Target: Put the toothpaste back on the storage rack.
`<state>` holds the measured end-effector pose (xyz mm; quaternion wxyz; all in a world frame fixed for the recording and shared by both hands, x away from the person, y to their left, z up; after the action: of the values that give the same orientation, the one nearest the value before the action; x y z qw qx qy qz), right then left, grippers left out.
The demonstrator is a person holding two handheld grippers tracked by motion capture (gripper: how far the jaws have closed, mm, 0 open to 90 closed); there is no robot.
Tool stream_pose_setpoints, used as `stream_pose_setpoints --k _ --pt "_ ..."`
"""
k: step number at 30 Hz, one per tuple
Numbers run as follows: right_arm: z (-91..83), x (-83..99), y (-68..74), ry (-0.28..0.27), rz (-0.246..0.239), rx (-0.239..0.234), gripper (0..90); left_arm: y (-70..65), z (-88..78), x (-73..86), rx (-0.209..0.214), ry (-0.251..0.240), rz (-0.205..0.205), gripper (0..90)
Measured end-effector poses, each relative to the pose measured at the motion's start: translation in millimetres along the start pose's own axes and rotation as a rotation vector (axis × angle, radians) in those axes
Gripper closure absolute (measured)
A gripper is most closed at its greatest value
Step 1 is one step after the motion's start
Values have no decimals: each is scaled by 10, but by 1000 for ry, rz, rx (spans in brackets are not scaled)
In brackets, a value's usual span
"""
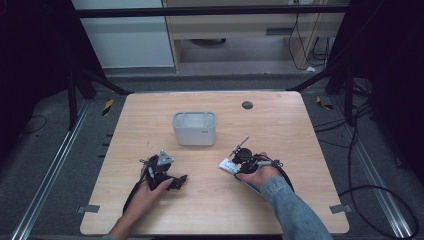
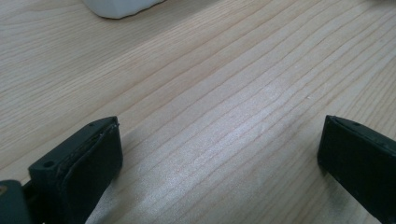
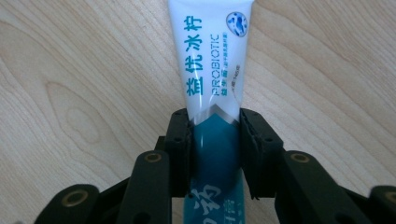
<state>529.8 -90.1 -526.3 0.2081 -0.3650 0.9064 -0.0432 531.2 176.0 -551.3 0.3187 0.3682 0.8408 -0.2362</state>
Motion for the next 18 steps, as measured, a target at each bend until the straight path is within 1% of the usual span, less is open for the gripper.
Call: stream_pose_setpoints --k 2,3,5,10,11,13,14,16,17,18 --pt "-6 -2 6 0 -10 9 686 1 0 -1 0 0 0 0" --pt "-14 -3 7 -5 -15 12 719 2 3 -3 0 -1 -1 0" --pt "-37 -8 6 -13 -8 13 762 4 4 -5 0 0 -1 0" --pt "-57 -4 5 -13 10 10 780 4 4 -5 -1 0 -1 0" --pt "-57 -6 -4 -18 20 7 785 3 2 -3 -1 -1 -1 0" --pt "-61 -3 -7 -19 20 9 787 2 2 -3 -1 -1 -1 0" --pt "-83 4 -2 -23 32 10 793 2 2 -3 -1 -1 -2 0" --pt "-92 5 -7 -27 28 14 795 2 2 -3 -1 -1 -2 0" --pt "-135 -5 -38 -53 45 25 796 3 2 -3 0 0 -2 0" --pt "-135 -5 -38 -53 45 25 796 3 2 -3 0 0 -2 0"
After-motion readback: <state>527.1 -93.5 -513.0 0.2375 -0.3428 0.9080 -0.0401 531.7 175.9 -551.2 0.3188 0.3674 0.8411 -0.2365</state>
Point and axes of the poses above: each handheld gripper's, and its own axes: z roughly forward along the jaws, x roughly out of its underside, y roughly to its left, the point moved 6 cm from there along z, roughly forward along the jaws, and after that the axes turned 15 degrees about x, right-handed, at the moved point
